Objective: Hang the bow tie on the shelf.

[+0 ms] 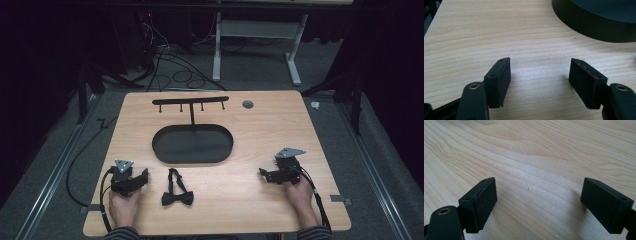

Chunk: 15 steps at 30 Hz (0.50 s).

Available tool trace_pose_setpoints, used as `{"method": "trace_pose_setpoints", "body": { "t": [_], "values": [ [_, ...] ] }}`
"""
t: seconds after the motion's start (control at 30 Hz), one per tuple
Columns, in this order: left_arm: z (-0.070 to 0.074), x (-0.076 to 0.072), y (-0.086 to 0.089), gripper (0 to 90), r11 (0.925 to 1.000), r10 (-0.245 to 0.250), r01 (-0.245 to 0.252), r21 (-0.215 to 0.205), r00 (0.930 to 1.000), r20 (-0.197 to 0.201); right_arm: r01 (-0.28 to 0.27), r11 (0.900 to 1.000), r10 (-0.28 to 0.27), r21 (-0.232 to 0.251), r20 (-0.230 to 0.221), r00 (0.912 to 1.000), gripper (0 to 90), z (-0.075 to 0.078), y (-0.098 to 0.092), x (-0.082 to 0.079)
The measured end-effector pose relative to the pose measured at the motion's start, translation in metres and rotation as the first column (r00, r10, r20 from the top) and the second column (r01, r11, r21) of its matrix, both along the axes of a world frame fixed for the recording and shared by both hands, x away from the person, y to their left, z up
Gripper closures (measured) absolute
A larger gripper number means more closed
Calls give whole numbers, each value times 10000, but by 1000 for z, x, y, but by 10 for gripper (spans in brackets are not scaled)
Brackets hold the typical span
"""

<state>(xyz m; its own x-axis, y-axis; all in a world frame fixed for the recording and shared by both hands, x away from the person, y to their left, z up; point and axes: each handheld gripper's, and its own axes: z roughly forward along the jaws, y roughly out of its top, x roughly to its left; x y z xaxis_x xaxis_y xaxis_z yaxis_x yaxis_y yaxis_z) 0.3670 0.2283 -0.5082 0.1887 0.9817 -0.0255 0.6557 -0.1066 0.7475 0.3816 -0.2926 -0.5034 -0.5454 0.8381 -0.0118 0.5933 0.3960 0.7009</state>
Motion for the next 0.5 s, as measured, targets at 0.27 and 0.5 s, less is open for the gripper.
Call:
{"method": "trace_pose_setpoints", "body": {
  "t": [0.27, 0.5],
  "values": [
    [0, 0, 0, 344, 9999, -117, 117, 51, 9999, -4, 1, 10000, -1, 2, 0, 10000, 143, 0, 0, 0],
    [2, 1, 1, 358, 9993, -288, 285, -222, 9995, -143, 2, 10000, -2, 3, 0, 10000, 143, 0, 0, 0]
  ]
}}
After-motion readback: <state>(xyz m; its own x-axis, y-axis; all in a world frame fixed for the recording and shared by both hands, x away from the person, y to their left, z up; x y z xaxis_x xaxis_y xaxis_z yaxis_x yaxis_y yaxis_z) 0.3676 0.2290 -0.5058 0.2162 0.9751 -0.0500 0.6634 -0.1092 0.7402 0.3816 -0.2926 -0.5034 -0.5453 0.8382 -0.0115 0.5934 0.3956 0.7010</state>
